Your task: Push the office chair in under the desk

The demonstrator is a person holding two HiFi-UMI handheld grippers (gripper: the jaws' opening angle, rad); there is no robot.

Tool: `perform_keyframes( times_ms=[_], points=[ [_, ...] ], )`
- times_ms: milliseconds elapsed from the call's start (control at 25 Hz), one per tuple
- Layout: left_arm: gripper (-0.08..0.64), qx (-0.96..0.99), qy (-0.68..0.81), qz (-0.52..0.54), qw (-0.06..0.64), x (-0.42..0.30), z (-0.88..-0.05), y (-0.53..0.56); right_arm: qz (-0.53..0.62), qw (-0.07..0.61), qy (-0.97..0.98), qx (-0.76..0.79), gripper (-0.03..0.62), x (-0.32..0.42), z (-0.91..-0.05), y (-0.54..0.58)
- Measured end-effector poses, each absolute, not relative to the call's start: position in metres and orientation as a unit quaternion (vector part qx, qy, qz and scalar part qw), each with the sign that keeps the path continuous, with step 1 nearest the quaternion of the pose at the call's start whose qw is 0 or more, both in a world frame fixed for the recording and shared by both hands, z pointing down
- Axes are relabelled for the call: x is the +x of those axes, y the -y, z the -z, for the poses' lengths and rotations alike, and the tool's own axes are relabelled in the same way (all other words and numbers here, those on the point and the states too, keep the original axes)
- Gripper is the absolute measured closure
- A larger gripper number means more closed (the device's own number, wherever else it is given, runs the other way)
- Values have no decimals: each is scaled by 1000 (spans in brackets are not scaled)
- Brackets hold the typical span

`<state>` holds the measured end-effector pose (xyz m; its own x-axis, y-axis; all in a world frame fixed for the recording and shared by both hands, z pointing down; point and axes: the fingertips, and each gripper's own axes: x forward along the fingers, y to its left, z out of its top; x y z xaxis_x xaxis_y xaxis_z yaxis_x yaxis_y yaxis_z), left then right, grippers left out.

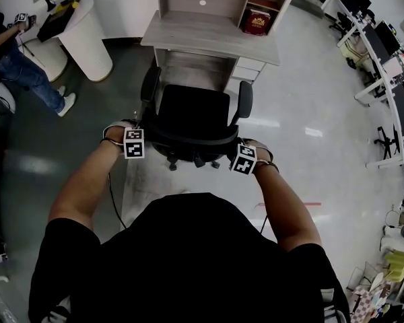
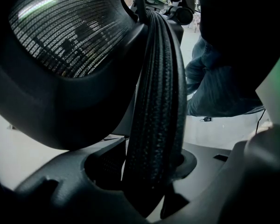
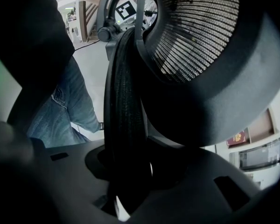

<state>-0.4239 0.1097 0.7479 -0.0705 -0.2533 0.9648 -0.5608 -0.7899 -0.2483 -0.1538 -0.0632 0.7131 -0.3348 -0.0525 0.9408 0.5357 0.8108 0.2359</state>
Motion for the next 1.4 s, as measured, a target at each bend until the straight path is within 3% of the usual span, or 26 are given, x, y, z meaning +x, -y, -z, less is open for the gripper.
perform_keyframes(
  times_ms=[1400],
  points=[
    [348,672,317,-661,107,-499,-749,-34,271,551,774,-152,453,-231,-714,138]
  ],
)
